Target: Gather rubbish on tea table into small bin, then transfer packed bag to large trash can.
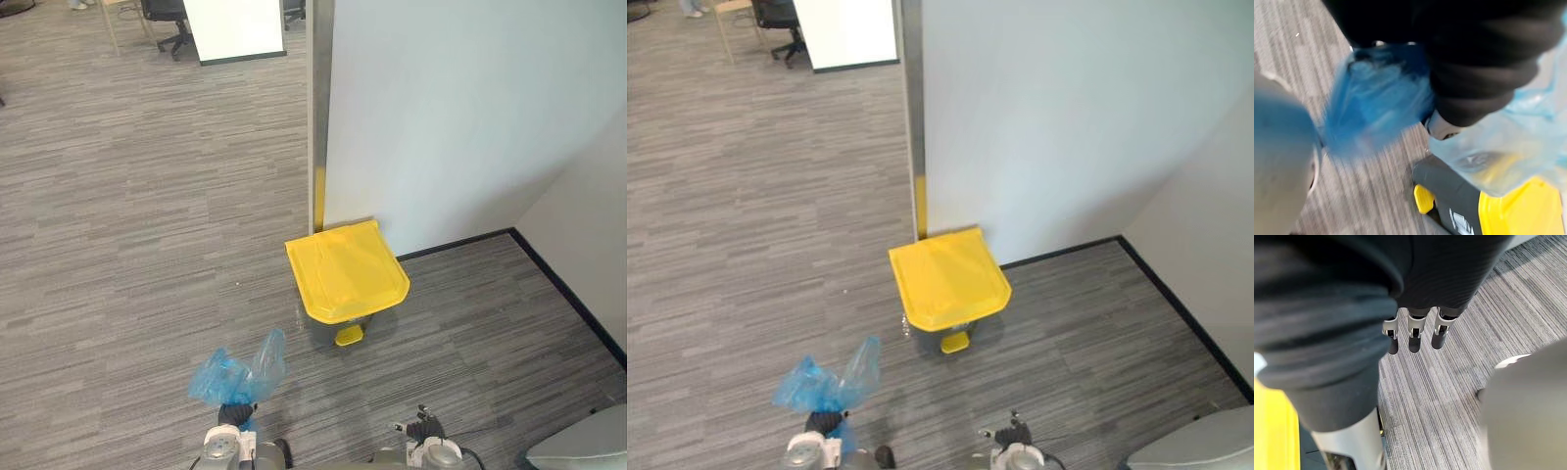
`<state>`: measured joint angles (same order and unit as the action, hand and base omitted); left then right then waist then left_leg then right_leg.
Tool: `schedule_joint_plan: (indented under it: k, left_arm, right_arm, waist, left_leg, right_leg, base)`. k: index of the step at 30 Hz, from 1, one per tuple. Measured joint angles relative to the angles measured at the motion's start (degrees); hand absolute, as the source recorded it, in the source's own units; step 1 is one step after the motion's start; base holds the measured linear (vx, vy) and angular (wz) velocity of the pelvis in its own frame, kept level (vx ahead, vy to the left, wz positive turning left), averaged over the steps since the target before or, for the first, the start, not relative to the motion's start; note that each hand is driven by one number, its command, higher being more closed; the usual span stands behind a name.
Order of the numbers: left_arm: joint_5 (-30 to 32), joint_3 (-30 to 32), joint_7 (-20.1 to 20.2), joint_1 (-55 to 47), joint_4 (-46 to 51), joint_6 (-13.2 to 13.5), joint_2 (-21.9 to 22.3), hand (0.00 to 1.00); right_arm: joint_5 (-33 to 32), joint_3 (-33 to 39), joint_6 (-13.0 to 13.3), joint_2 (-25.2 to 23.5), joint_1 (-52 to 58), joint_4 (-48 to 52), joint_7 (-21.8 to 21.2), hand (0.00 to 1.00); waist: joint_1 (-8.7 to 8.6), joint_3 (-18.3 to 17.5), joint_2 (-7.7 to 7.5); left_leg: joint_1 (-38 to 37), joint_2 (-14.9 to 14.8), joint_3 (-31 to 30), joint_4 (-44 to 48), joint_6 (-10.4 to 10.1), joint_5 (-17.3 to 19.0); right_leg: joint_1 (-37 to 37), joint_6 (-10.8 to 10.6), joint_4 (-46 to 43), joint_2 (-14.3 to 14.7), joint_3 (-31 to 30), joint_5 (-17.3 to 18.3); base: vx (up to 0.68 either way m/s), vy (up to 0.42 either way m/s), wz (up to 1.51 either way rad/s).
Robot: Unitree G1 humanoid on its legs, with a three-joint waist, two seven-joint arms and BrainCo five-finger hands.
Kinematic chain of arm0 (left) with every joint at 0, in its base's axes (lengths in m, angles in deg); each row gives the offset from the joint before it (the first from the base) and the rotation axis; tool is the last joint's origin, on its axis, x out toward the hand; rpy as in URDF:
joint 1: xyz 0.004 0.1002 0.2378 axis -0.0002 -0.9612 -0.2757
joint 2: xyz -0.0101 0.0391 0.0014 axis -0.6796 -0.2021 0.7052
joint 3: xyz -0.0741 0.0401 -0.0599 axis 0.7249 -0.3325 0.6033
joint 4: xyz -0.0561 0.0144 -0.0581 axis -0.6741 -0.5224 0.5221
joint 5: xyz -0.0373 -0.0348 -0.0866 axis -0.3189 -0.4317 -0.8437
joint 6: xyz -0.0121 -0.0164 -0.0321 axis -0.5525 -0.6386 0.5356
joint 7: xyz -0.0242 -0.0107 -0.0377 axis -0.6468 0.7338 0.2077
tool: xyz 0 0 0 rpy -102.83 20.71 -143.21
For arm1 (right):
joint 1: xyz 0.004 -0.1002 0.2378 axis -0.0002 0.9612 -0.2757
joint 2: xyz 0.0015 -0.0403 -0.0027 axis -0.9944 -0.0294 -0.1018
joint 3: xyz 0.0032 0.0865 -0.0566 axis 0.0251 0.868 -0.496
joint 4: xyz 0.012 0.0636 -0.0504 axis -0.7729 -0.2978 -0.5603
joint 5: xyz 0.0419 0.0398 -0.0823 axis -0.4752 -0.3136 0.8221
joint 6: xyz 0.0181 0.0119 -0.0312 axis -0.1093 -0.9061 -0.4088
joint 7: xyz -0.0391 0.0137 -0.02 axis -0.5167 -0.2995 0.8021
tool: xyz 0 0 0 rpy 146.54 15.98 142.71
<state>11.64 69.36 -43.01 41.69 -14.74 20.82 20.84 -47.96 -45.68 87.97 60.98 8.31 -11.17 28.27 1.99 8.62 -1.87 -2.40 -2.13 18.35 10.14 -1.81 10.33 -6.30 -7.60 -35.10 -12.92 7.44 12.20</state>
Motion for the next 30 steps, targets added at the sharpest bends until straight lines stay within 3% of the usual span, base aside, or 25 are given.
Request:
schedule_joint_plan:
  k: [2,4,5,7,8,9,11,14,20,24,30]
  left_arm:
    - [-0.01,0.09,-0.08,-0.07,-0.24,-0.04,-0.49,1.00]
    - [-0.47,0.13,-0.15,-0.51,-0.32,-0.03,-1.02,1.00]
    - [-0.47,0.15,-0.12,-0.48,-0.42,-0.03,-0.91,1.00]
    - [-0.53,0.22,-0.14,-0.41,-0.50,-0.04,-0.72,1.00]
    - [-0.66,0.19,-0.14,-0.42,-0.63,-0.04,-0.86,1.00]
    - [-0.77,0.12,-0.08,-0.30,-1.40,-0.01,-1.80,1.00]
    - [-0.90,0.27,-0.13,0.90,-2.78,-0.23,-0.84,1.00]
    - [-0.76,0.49,0.12,1.25,-2.74,-0.01,1.31,1.00]
    - [-0.75,0.57,0.73,1.96,0.28,0.07,4.24,1.00]
    - [-0.75,0.55,0.79,2.54,0.09,-0.25,4.69,1.00]
    - [0.24,0.57,0.75,3.10,-1.11,-0.24,3.79,1.00]
  right_arm:
    - [0.02,0.04,0.08,-0.13,-0.02,-0.02,0.00,0.00]
    - [0.26,-0.70,0.27,-0.35,-0.11,0.01,-0.04,0.00]
    - [0.26,-0.75,0.29,-0.35,-0.11,0.02,-0.04,0.00]
    - [0.27,-0.75,0.27,0.00,-0.78,0.00,-0.09,0.00]
    - [0.28,-0.97,0.24,0.12,-1.26,-0.02,-0.08,0.00]
    - [-0.18,-0.72,0.32,-0.05,-1.04,-0.32,-0.13,0.00]
    - [-0.02,-0.34,0.25,0.71,-1.57,-0.31,0.05,0.00]
    - [-0.04,0.59,0.25,1.69,-1.49,-0.49,0.04,0.00]
    - [-0.23,0.86,-0.01,0.25,0.56,0.10,0.14,0.00]
    - [-0.26,2.78,-0.15,0.40,0.50,0.20,0.33,0.00]
    - [-2.24,4.41,-0.12,-0.22,0.95,0.36,0.47,0.00]
  waist:
    - [-0.16,0.37,-0.12]
    - [-0.54,0.18,-0.38]
    - [-0.56,0.16,-0.39]
    - [-0.73,0.59,0.35]
    - [-1.19,0.69,0.63]
    - [-2.03,0.71,-1.46]
    - [-2.17,0.99,0.39]
    - [-2.02,0.46,3.16]
    - [-1.46,0.46,2.51]
    - [-1.89,-0.33,3.36]
    - [-2.00,-0.36,2.63]
  left_leg:
    - [-2.01,-0.18,-0.27,-0.14,0.72,0.42]
    - [-3.97,-0.82,-1.11,-0.93,1.10,1.33]
    - [-4.30,-0.96,-1.36,-1.29,1.05,1.31]
    - [-5.69,-2.19,-1.92,-2.24,0.37,1.40]
    - [-5.82,-2.83,-2.75,-2.23,-0.28,1.68]
    - [-6.05,-0.83,-5.66,-2.35,-2.00,2.54]
    - [-6.71,-2.35,-7.17,-2.34,-2.51,2.57]
    - [-6.52,-4.87,-9.89,-1.72,-3.21,2.94]
    - [-0.08,-11.35,-7.22,18.10,-5.03,5.91]
    - [-2.08,-9.13,-6.17,5.41,-4.87,5.21]
    - [-5.01,-6.24,-1.11,2.45,-3.99,4.30]
  right_leg:
    - [-3.22,1.30,-8.02,-0.80,-0.02,-2.69]
    - [-4.98,3.15,-8.13,0.12,1.03,2.05]
    - [-5.63,3.34,-7.10,0.56,1.36,2.73]
    - [-8.61,4.19,-1.64,4.10,1.37,3.24]
    - [-9.53,4.36,5.37,6.32,0.55,0.77]
    - [-8.41,6.62,15.06,7.13,-2.12,-9.94]
    - [-7.35,6.76,14.61,7.95,-1.32,-9.53]
    - [-5.87,7.81,14.87,9.32,2.60,-5.94]
    - [5.47,9.12,23.41,11.99,6.71,-5.72]
    - [4.04,8.01,23.37,12.40,4.88,-6.25]
    - [2.99,6.51,23.16,10.57,-0.12,-6.99]
  base:
    - [0.17,0.066,0.09]
    - [0.19,0.004,0.31]
    - [0.23,-0.044,0.31]
    - [0.22,-0.073,0.20]
    - [0.30,-0.145,0.60]
    - [0.30,-0.163,0.65]
    - [0.22,-0.114,0.34]
    - [0.29,-0.150,0.36]
    - [0.17,-0.097,0.36]
    - [0.12,0.084,-0.22]
    - [0.04,0.128,-0.41]
